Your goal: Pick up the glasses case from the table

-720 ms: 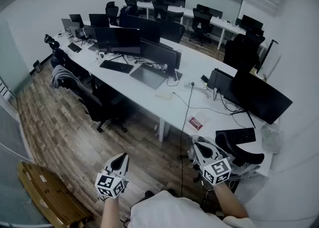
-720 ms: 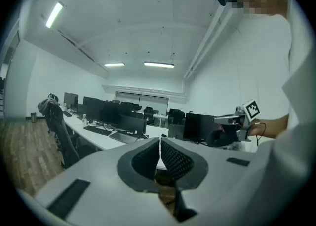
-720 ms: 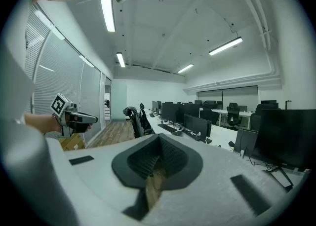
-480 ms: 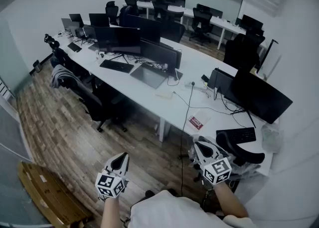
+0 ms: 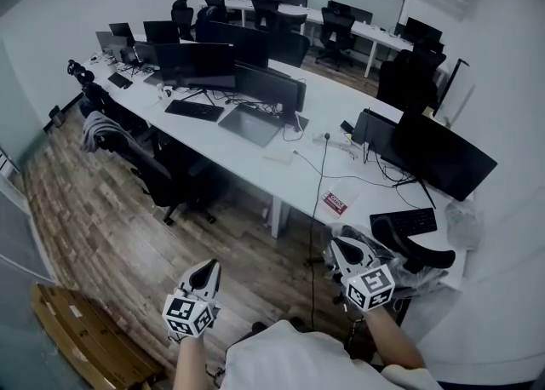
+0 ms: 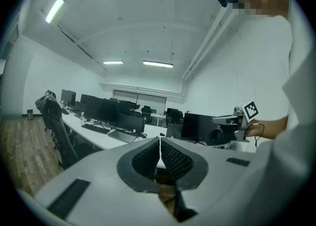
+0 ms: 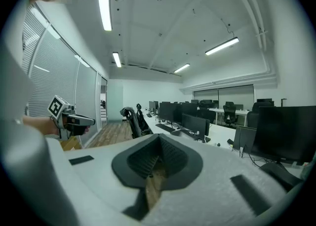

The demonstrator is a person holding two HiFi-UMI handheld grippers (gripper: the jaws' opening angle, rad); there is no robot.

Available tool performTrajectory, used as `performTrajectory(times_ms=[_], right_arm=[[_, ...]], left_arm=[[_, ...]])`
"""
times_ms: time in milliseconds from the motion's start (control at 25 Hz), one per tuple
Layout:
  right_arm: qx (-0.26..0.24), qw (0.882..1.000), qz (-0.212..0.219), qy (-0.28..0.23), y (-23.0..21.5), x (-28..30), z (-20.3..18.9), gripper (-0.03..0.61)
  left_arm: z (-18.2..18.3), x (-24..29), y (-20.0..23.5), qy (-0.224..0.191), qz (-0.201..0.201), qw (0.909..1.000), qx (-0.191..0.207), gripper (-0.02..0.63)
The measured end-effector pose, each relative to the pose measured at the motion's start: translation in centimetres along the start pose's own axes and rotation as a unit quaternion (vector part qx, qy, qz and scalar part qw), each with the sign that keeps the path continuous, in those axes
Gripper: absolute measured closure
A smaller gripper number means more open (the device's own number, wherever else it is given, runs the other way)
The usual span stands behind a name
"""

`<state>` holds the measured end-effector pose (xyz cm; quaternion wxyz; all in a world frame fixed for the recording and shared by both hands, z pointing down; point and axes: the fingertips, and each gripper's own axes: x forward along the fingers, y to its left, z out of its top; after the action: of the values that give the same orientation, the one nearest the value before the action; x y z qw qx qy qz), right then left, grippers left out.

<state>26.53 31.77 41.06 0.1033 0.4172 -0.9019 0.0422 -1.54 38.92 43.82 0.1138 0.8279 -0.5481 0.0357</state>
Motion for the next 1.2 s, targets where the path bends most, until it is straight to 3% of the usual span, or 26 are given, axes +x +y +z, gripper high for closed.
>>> performTrajectory(times_ms=[600,1200], right_arm=[[0.003,1.000,-0.020,0.011,4.2,1.5,-0.5,0.577],[0.012,1.000,-0.020,0.019,1.5,5.8,-1.0,0.577]], left_arm=[[-0.9,-1.9,3.8,0.006,-0.017,0.9998,-0.001,0.603],[-0.8,2.8,5.8,0.013,-0.022,0.9996,-0.011,0.603]])
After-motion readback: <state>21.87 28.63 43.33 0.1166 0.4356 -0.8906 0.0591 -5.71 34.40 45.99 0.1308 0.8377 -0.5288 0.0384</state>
